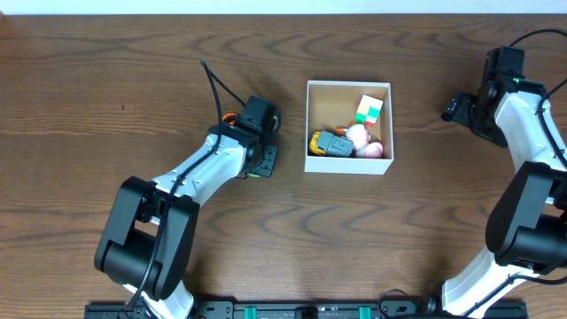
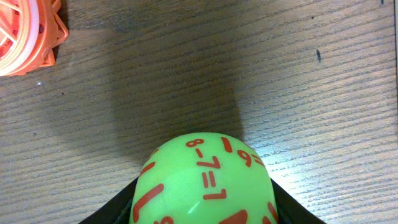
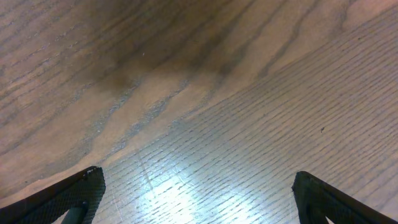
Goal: Pack container
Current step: 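Carry the ball right over the box and release it inside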
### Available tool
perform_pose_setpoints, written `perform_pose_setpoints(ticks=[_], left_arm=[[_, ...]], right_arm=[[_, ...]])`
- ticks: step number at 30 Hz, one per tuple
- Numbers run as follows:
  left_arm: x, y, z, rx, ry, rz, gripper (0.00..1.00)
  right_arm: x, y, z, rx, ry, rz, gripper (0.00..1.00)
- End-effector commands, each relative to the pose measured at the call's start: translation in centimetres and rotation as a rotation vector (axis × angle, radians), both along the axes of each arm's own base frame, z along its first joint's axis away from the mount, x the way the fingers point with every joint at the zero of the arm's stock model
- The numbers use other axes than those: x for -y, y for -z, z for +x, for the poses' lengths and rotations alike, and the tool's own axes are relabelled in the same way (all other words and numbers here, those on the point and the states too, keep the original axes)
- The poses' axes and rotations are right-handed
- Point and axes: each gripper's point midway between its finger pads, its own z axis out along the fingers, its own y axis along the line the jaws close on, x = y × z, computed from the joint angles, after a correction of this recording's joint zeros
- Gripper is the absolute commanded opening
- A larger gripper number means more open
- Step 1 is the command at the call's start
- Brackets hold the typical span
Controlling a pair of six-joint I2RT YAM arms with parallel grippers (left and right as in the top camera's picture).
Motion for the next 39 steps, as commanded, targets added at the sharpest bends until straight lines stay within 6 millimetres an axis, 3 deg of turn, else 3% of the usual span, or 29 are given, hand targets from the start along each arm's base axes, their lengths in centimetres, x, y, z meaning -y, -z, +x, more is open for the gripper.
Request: perform_pose_setpoints(ticks=[1, 8, 14, 18, 22, 25, 30, 34, 39], left_arm=[[0.2, -1.2, 0.4, 0.029, 0.002, -0.012, 0.47], [1.4, -7.2, 2.5, 0.184, -0.004, -0.088, 0.47], [3.5, -15.6, 3.7, 0.402, 0.024, -0.200, 0.47], [6.4, -21.3, 4.0, 0.550, 0.035, -0.325, 0.47], [10.5, -24.7, 4.2, 0.666, 0.103, -0.426, 0.47], [13.3, -24.9, 4.2, 0.679, 0.102, -0.503, 0.47], [17.0, -21.7, 4.7, 0.643, 0.126, -0.530, 0.47], [18.0, -18.9, 5.5, 0.614, 0.132, -0.511, 0.47], [18.5, -16.8, 6.1, 0.596, 0.129, -0.493, 0.47]], right_arm=[[0.1, -1.0, 0.1, 0.029, 0.021, -0.003, 0.99], [0.1, -1.0, 0.1, 0.029, 0.021, -0.003, 0.99], [0.1, -1.0, 0.1, 0.029, 0.021, -0.003, 0.99], [0.1, -1.0, 0.1, 0.029, 0.021, -0.003, 0.99], [0.1, -1.0, 0.1, 0.029, 0.021, -0.003, 0.99], [0.1, -1.0, 0.1, 0.029, 0.021, -0.003, 0.99], [0.1, -1.0, 0.1, 0.029, 0.021, -0.003, 0.99], [0.1, -1.0, 0.1, 0.029, 0.021, -0.003, 0.99], [0.1, -1.0, 0.1, 0.029, 0.021, -0.004, 0.99]])
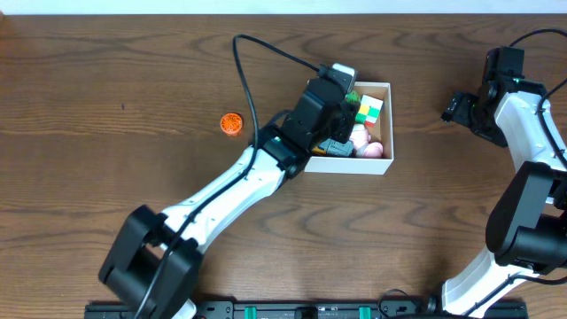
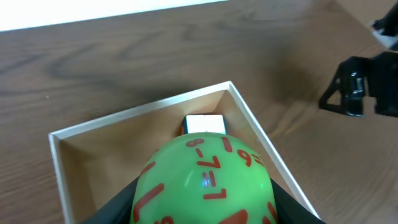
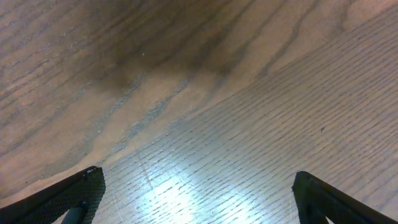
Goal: Pack container
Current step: 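Carry the ball right over the box and release it inside, then move the left gripper back over the orange cap toy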
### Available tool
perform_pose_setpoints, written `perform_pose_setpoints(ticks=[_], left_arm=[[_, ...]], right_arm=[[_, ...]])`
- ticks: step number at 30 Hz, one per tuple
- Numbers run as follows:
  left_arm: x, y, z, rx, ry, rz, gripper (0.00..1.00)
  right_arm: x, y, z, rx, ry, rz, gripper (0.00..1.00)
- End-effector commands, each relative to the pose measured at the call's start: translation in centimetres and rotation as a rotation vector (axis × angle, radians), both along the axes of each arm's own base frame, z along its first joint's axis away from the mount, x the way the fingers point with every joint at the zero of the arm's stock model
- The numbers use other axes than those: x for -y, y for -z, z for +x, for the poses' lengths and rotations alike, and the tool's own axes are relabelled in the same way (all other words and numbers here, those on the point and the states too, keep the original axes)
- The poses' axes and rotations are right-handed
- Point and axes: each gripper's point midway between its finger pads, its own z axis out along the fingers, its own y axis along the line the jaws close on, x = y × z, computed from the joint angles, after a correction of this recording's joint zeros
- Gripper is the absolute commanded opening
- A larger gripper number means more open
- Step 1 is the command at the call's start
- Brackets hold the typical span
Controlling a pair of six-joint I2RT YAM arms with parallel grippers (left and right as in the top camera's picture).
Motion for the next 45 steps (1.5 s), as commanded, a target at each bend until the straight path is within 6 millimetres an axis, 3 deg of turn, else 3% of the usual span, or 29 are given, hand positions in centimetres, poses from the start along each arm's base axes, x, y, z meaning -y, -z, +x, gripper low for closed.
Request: perform_pose_setpoints(ticks=[1, 6, 7, 8, 9, 20, 25, 32, 42, 45], left_arm=[[0.1, -0.1, 0.5, 0.009, -0.013, -0.012, 0.48], [0.1, 0.3, 0.6, 0.005, -0.016, -0.005, 0.61], [0.1, 0.3, 0.7, 0.006, -0.017, -0.005, 0.66], [0.1, 0.2, 0.7, 0.009, -0.019, -0.006, 0.77], [0.1, 0.1, 0.8, 0.014, -0.019, -0.006, 0.80], [-4.6, -0.6, 4.6, 0.102, -0.196, 0.060, 0.81], [-6.9, 0.2, 5.1, 0.066, -0.241, 0.099, 0.98], [-14.5, 0.6, 5.6, 0.019, -0.442, 0.253, 0.98], [-25.4, 5.7, 3.5, -0.276, -0.639, 0.389, 0.98], [-27.1, 6.5, 3.1, -0.349, -0.643, 0.353, 0.98]], right_arm=[[0.1, -1.0, 0.1, 0.029, 0.019, -0.004, 0.99], [0.1, -1.0, 0.1, 0.029, 0.019, -0.004, 0.99], [0.1, -1.0, 0.1, 0.029, 0.019, -0.004, 0.99], [0.1, -1.0, 0.1, 0.029, 0.019, -0.004, 0.99], [0.1, -1.0, 0.1, 0.029, 0.019, -0.004, 0.99], [0.1, -1.0, 0.1, 0.029, 0.019, -0.004, 0.99], [0.1, -1.0, 0.1, 0.029, 0.019, -0.004, 0.99], [0.1, -1.0, 0.1, 0.029, 0.019, -0.004, 0.99], [0.1, -1.0, 0.1, 0.029, 0.019, -0.004, 0.99], [0.1, -1.0, 0.1, 0.029, 0.019, -0.004, 0.99]])
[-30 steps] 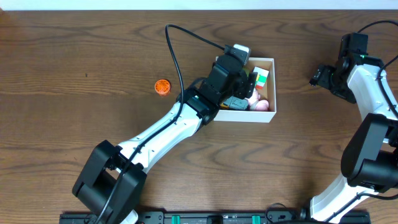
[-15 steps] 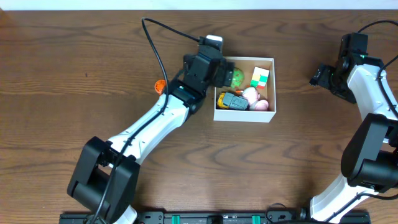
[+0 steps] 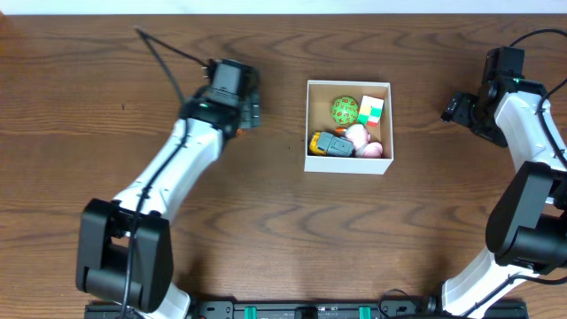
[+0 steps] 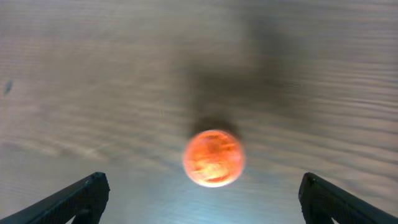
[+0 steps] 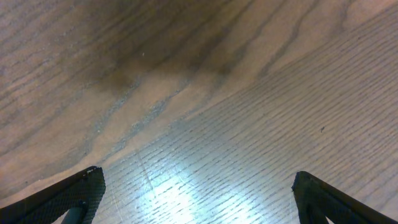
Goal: Pack container
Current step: 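Move the left gripper back over the orange cap toy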
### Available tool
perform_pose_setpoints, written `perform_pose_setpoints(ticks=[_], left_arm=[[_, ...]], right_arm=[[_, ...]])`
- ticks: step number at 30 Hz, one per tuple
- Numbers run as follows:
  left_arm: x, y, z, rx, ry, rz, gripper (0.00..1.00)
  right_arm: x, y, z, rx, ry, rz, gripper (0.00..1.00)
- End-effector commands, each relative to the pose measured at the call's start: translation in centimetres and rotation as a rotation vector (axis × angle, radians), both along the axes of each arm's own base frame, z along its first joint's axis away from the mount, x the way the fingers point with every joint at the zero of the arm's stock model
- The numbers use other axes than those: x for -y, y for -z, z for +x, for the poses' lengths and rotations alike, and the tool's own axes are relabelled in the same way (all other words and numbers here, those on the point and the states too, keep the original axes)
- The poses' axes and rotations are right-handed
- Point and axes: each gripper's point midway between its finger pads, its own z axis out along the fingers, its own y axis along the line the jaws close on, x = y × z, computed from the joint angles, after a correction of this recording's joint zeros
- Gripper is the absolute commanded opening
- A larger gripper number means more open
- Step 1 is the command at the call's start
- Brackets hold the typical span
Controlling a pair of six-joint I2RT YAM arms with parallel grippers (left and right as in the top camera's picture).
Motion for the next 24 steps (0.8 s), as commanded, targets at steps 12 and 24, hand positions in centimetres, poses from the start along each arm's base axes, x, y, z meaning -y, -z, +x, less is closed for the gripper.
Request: perform_pose_setpoints(ticks=[12, 24], left_arm=[[-1.4, -2.8, 0.3, -0.238, 0.064, -0.066, 0.98], [-1.7, 2.5, 0.2, -0.490, 0.044, -0.028, 0.98]], right_arm=[[0.1, -1.0, 0.1, 0.029, 0.018, -0.004, 0.99], [0.1, -1.0, 0.1, 0.028, 0.018, -0.004, 0.99]])
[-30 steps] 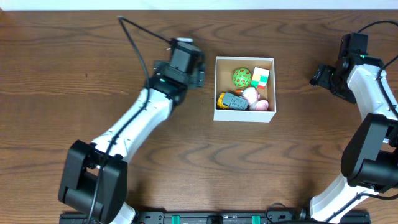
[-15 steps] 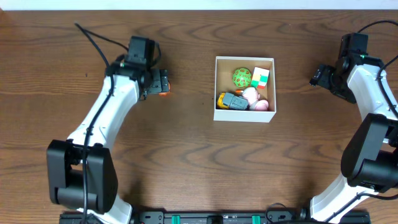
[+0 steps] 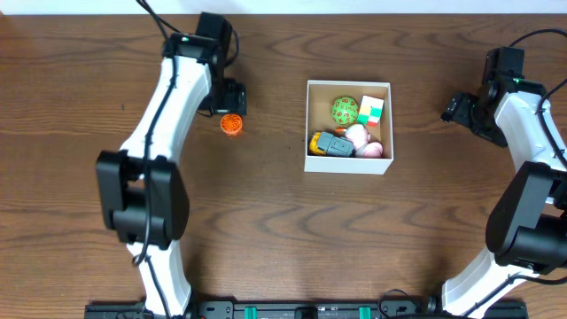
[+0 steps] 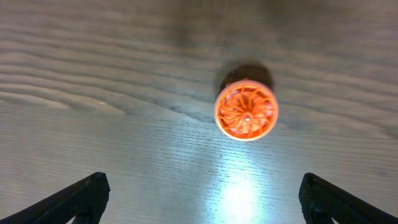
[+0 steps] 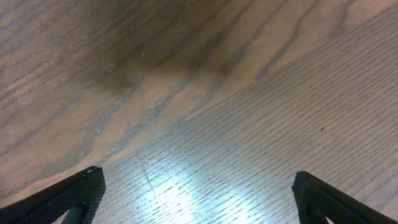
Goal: Pack container
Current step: 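Move the left gripper back over the orange cap toy, then lower the left gripper and grasp the orange cap toy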
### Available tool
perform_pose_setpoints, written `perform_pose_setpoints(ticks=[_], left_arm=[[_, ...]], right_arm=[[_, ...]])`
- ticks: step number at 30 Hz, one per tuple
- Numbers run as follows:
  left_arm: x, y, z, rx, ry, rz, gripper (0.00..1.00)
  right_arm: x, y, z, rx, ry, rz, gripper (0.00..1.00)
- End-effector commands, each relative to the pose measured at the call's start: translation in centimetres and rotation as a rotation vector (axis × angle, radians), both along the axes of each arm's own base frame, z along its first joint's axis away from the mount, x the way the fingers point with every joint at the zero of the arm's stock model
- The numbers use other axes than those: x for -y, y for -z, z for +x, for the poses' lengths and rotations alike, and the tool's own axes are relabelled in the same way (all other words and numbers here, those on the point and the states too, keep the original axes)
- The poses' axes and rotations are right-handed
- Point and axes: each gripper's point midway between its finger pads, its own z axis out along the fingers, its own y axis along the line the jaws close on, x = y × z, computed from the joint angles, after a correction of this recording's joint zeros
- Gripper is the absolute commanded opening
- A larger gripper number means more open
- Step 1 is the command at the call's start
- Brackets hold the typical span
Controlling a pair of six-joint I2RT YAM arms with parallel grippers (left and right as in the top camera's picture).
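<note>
The white box (image 3: 310,124) stands mid-table and holds a green ball with red numbers (image 3: 345,110), a multicoloured cube (image 3: 370,110), a grey-and-yellow toy (image 3: 332,144) and pink pieces (image 3: 367,142). An orange lattice ball (image 3: 231,124) lies on the wood left of the box, also visible ahead in the left wrist view (image 4: 246,111). My left gripper (image 3: 229,97) hovers just beyond it, open and empty (image 4: 199,199). My right gripper (image 3: 454,107) rests far right, open over bare wood (image 5: 198,199).
Dark wooden table (image 3: 283,230) all round. The left arm (image 3: 168,97) stretches up the left side, its cable (image 3: 151,13) at the far edge. The right arm (image 3: 532,133) runs along the right edge.
My left gripper has shifted toward the far-left of the table, so the orange ball now shows uncovered beside it. In the wrist view the ball sits farther ahead and sharper. Right arm unchanged.
My left gripper was shut on the green numbered ball on the table beside the orange ball. Then it held that ball over the box. Later the green ball lay in the box and the gripper was open over the orange ball, where it still hovers.
</note>
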Motion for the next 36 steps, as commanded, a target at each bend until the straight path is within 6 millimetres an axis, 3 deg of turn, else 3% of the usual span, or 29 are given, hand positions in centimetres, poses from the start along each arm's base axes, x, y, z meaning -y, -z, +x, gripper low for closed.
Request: perform_pose_setpoints(ticks=[1, 9, 14, 36], left_arm=[[-0.2, 1.5, 0.2, -0.035, 0.007, 0.004, 0.98], [1.6, 1.6, 1.5, 0.009, 0.034, -0.087, 0.98], [1.7, 1.8, 1.7, 0.013, 0.035, -0.092, 0.98], [1.6, 7.2, 1.7, -0.080, 0.030, -0.075, 0.98]], right_arm=[[0.1, -1.0, 0.1, 0.029, 0.019, -0.004, 0.99], [0.1, -1.0, 0.1, 0.029, 0.019, -0.004, 0.99], [0.1, -1.0, 0.1, 0.029, 0.019, -0.004, 0.99], [0.1, -1.0, 0.1, 0.029, 0.019, -0.004, 0.99]])
